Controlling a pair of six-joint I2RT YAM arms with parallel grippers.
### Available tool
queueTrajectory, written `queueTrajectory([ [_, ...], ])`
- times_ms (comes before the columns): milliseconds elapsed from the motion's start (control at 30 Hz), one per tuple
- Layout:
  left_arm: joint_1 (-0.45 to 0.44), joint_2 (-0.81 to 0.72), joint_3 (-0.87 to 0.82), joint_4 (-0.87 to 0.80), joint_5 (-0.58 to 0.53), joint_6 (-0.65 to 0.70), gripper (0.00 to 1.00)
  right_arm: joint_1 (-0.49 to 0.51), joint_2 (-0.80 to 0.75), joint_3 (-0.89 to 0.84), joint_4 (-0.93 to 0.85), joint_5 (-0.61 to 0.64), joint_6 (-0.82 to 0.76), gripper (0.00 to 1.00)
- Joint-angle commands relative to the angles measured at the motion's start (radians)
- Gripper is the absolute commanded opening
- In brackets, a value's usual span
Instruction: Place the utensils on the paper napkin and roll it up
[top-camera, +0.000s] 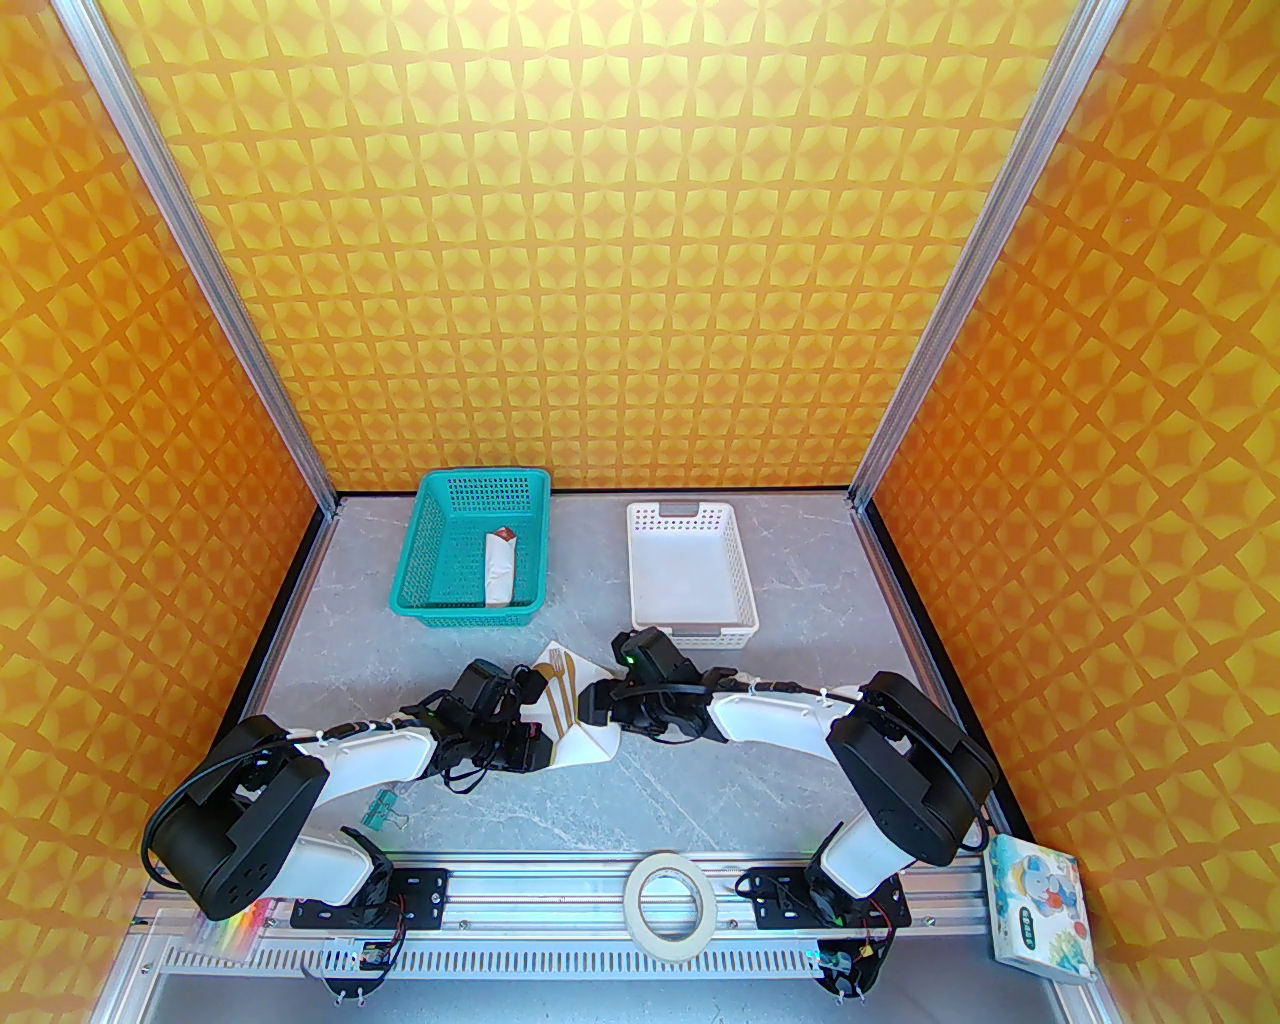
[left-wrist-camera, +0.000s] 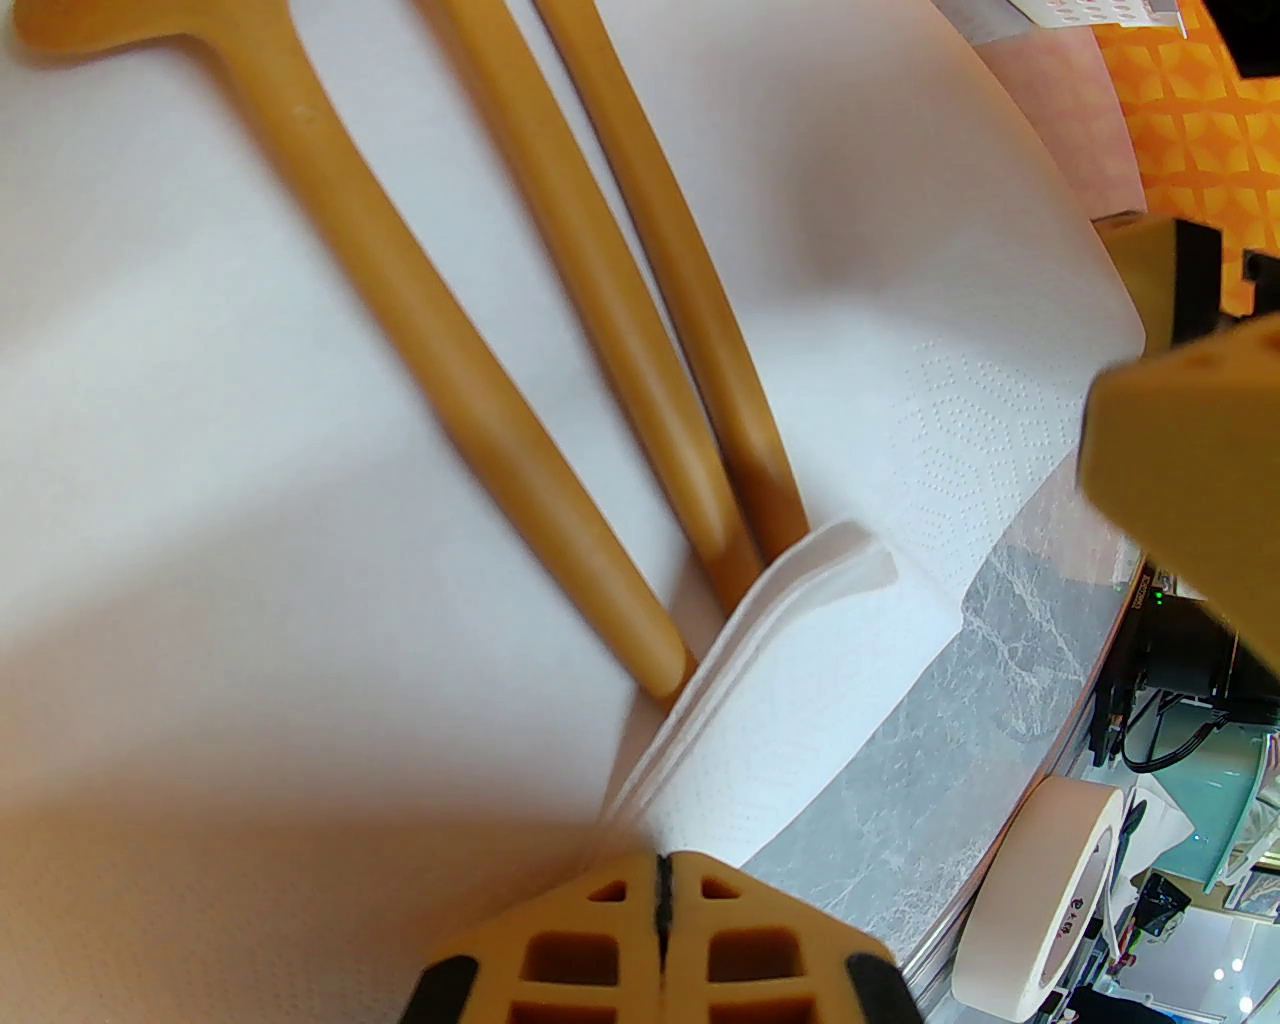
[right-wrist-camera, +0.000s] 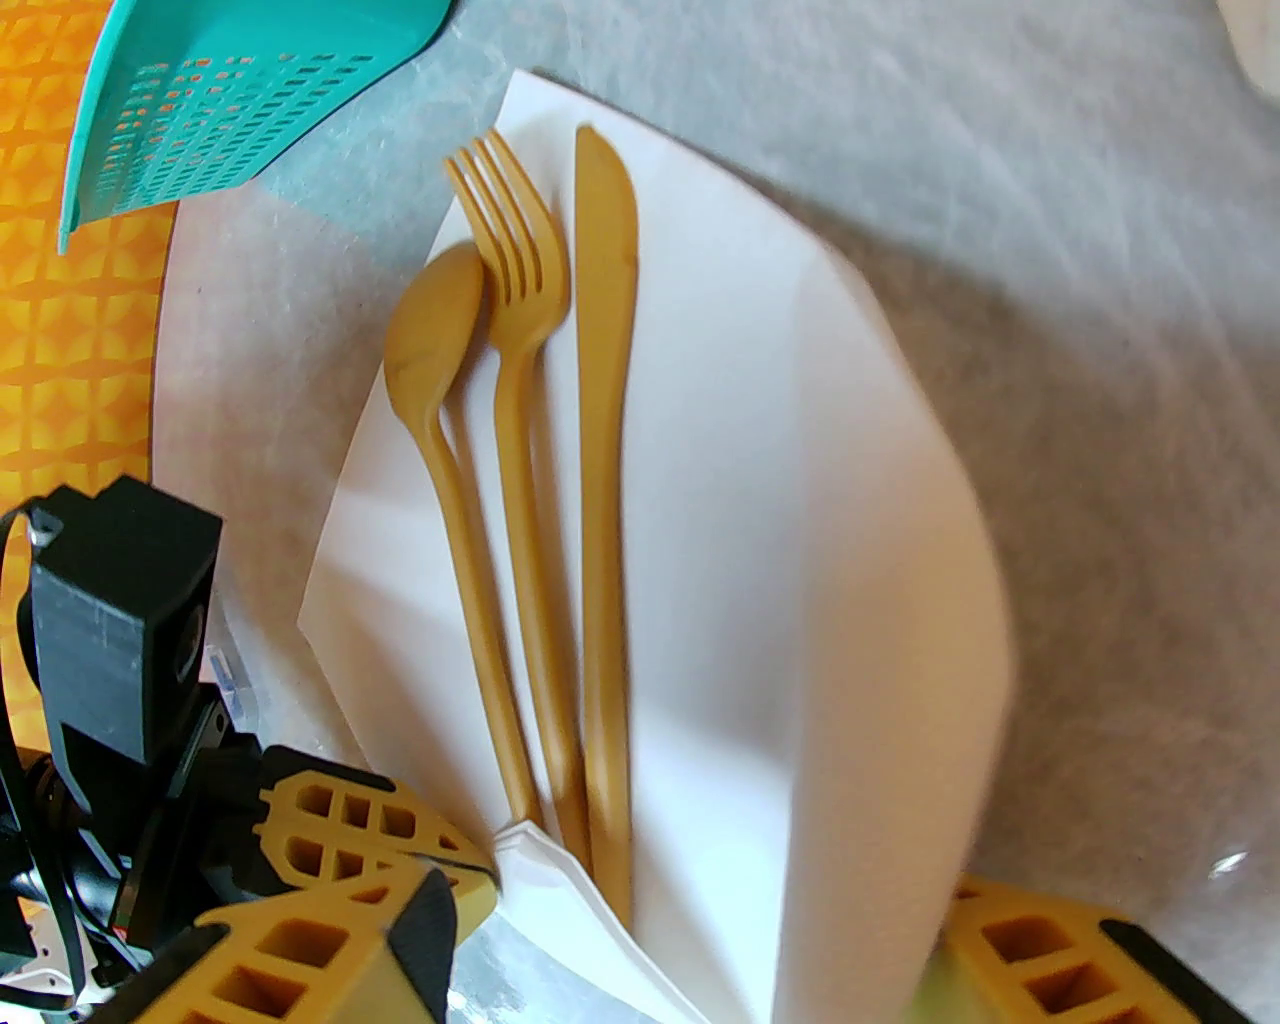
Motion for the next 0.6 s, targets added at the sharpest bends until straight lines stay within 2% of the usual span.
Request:
queueTrajectory([
  [0, 0.006, -0.016, -0.006, -0.018, -0.012, 0.014, 0.0, -0.002, -0.033, -0.029, 0.074, -0.029, 0.038, 0.74],
  [333, 0.006, -0.012, -0.003, -0.022, -0.013, 0.016, 0.0, -0.045, -0.032, -0.016, 0.052, 0.009, -0.026, 0.73],
  [567, 0.006, -0.012, -0.002, -0.023, -0.015, 0.014, 0.0, -0.063, -0.029, 0.051, -0.085, 0.069, -0.114, 0.64],
])
